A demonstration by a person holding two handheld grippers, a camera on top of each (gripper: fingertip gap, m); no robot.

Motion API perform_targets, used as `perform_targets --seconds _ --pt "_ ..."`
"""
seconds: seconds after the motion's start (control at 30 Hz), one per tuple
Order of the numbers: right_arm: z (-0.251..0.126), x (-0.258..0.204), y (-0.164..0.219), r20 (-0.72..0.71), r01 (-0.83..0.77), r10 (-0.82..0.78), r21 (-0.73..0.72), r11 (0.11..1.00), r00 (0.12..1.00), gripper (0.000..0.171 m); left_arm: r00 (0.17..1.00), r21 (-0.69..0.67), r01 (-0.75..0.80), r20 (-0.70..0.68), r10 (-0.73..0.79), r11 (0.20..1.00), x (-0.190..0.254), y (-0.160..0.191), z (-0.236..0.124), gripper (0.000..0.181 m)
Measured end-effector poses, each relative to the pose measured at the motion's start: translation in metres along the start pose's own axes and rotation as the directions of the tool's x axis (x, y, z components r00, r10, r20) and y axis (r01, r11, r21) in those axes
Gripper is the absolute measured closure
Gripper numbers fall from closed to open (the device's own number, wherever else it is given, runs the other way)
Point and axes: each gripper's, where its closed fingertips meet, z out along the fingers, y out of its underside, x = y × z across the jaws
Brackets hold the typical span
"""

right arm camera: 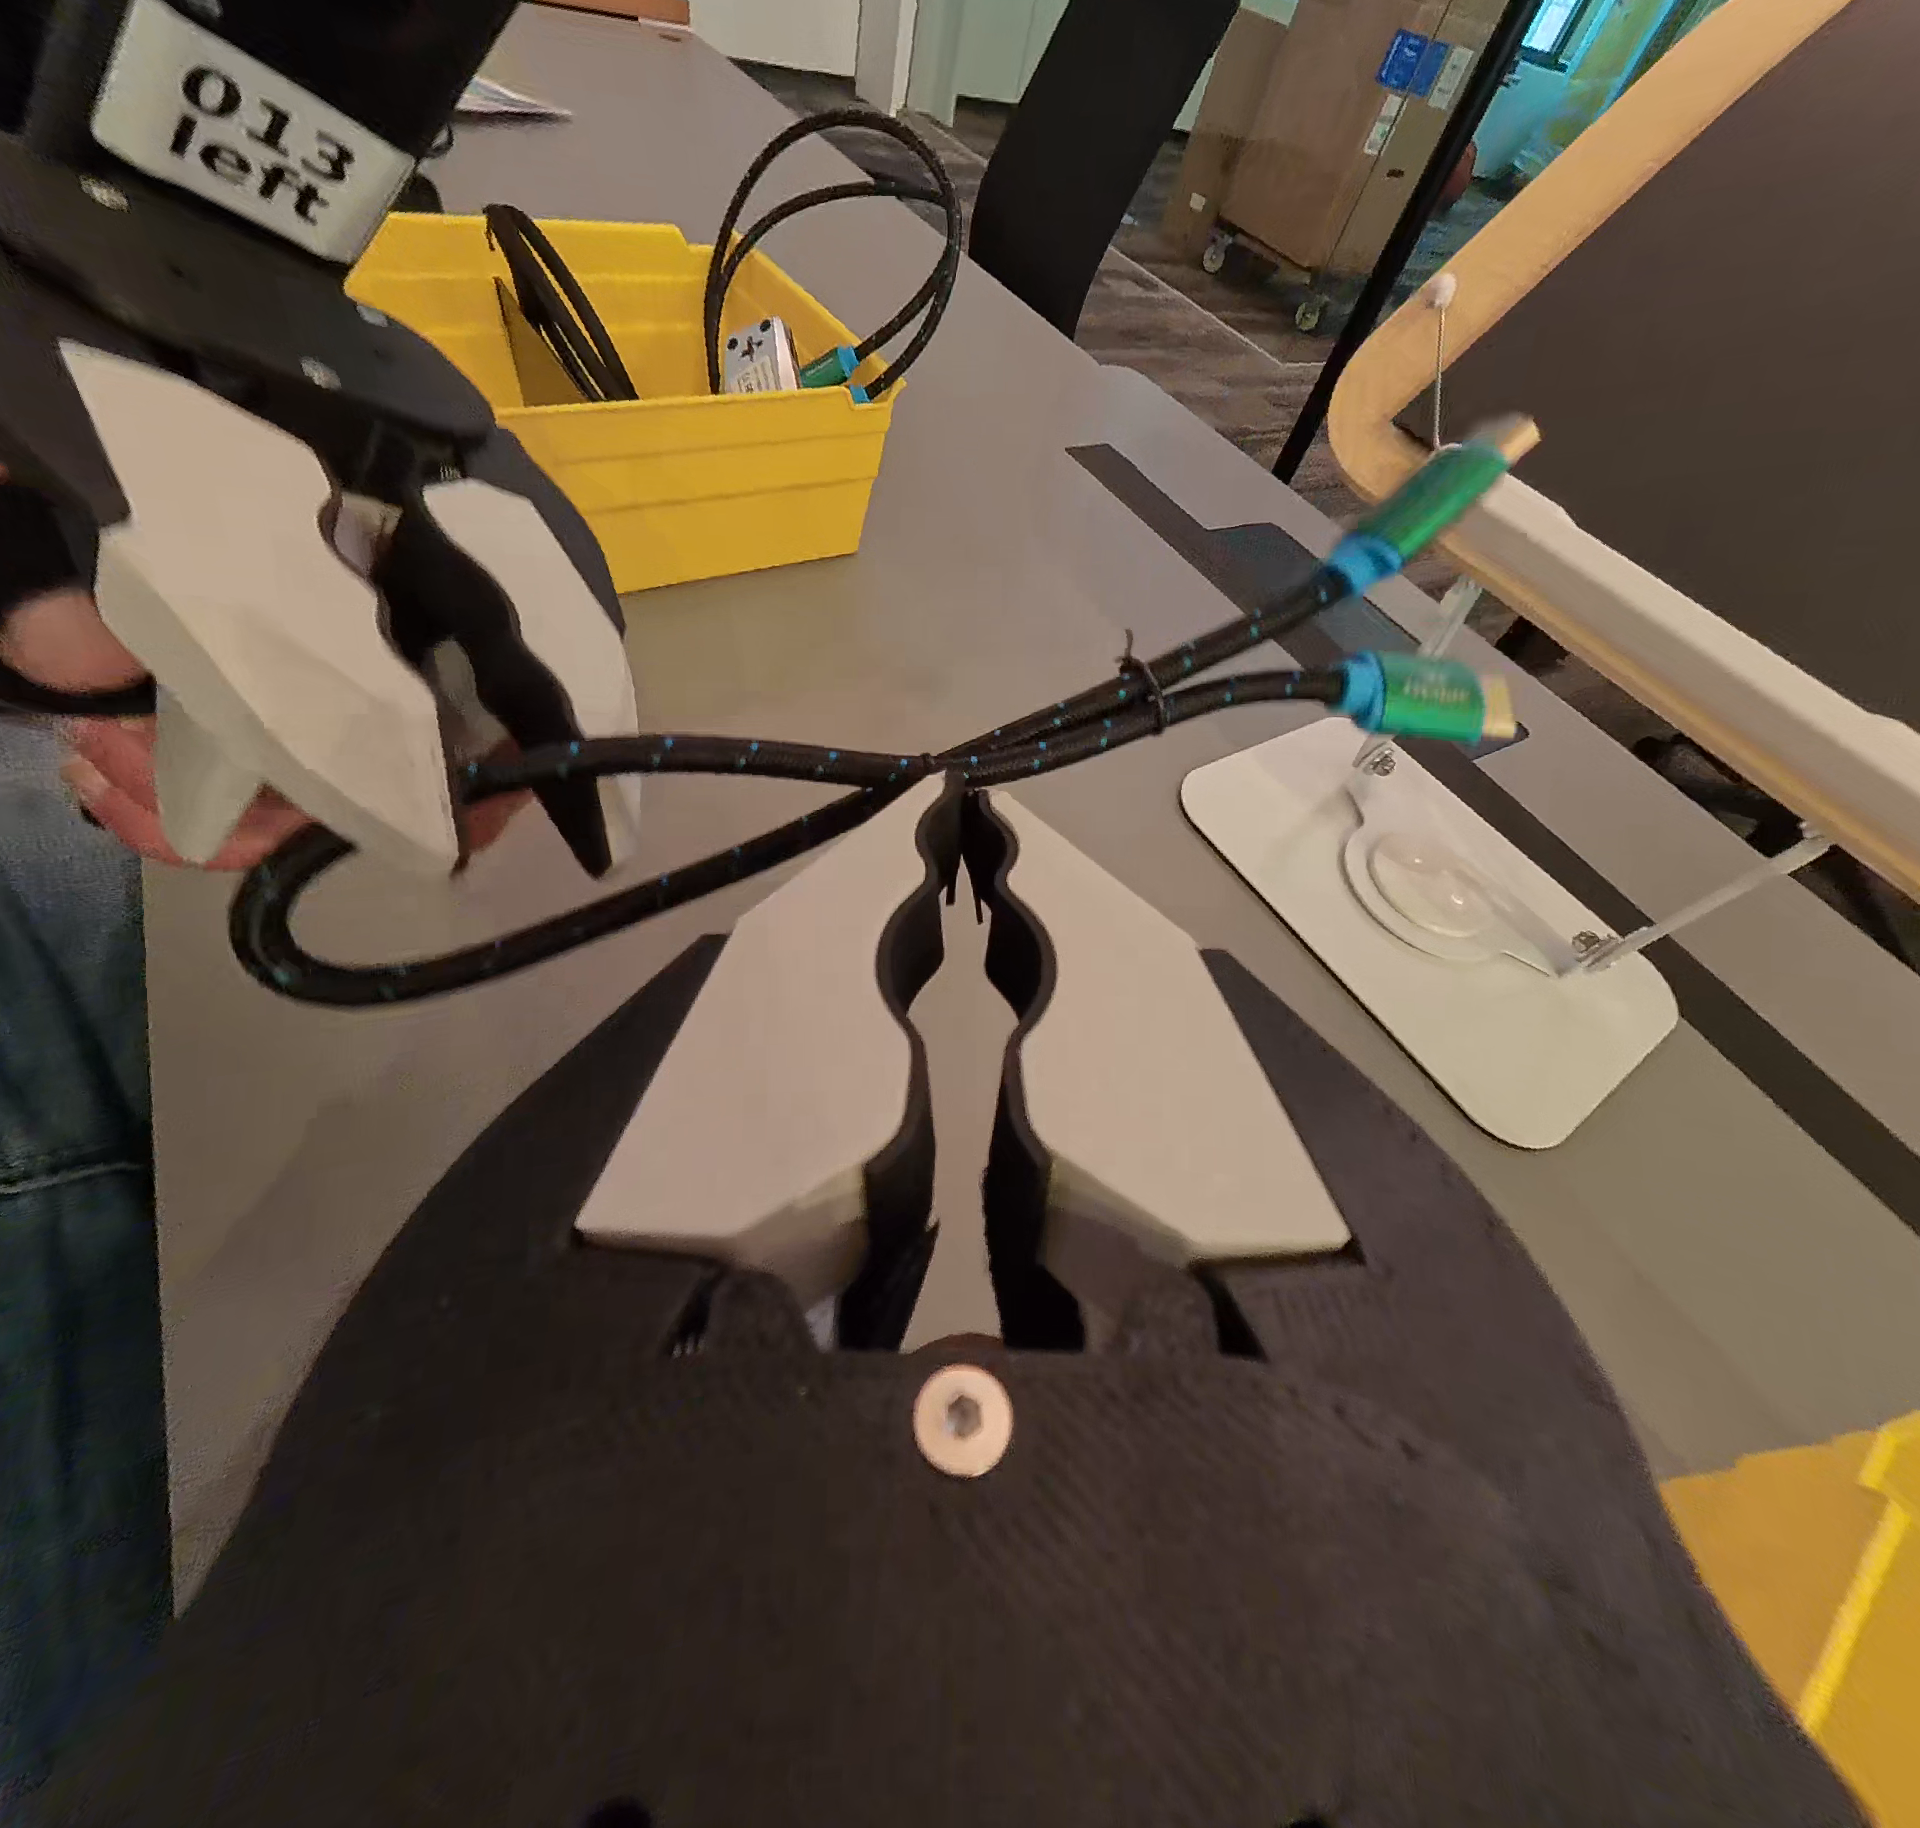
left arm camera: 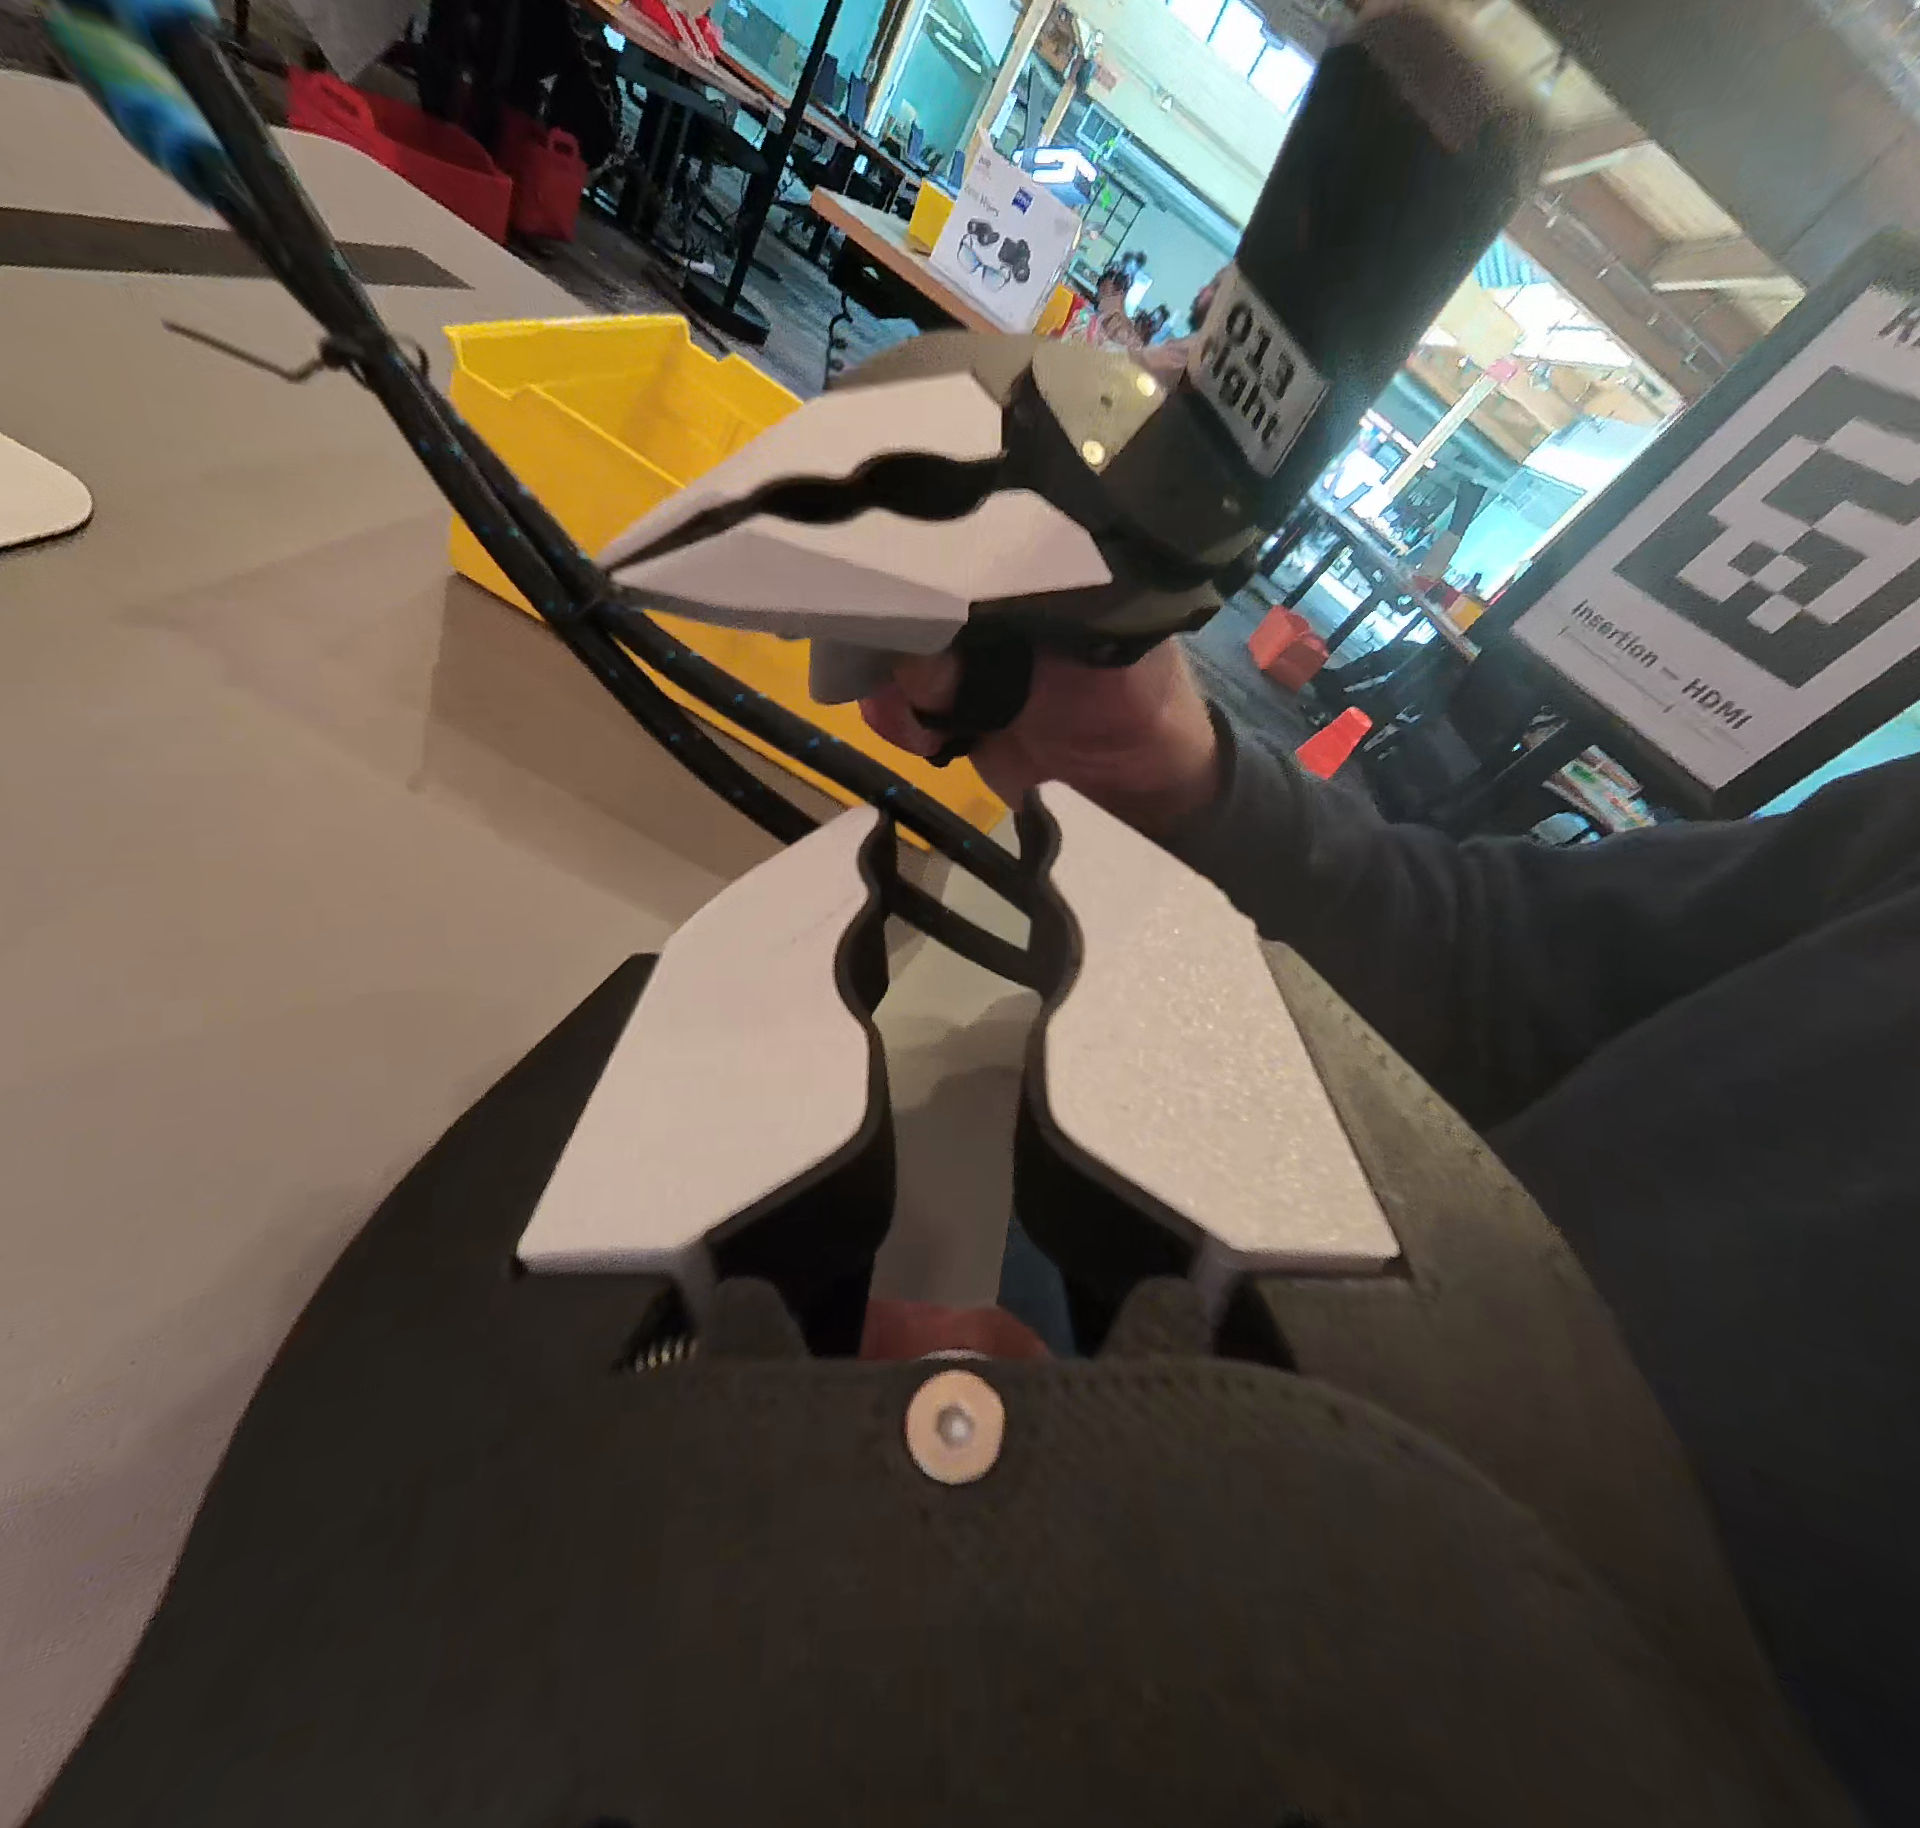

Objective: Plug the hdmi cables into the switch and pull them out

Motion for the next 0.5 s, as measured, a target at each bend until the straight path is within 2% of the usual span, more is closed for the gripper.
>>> perform_targets --seconds 0.13,0.43,0.5 --pt "0.0017 -0.0016 0.0015 0.007 0.006 -0.006 -0.012 1.0 1.0 0.171 1.0 0.033 0.009 -0.003 -0.009 0.999 0.0006 -0.012 -0.0085 0.159" --pt "0.001 0.0017 0.006 -0.027 0.055 -0.057 -0.05 0.997 0.998 0.171 0.998 0.058 0.055 0.0 -0.055 0.997 -0.0053 -0.0106 -0.0091 0.16" --pt "0.0017 0.0028 0.0081 -0.038 0.051 -0.053 -0.058 0.997 0.998 0.171 0.999 0.055 0.052 0.004 -0.052 0.997 -0.0053 -0.0058 -0.0106 0.153"
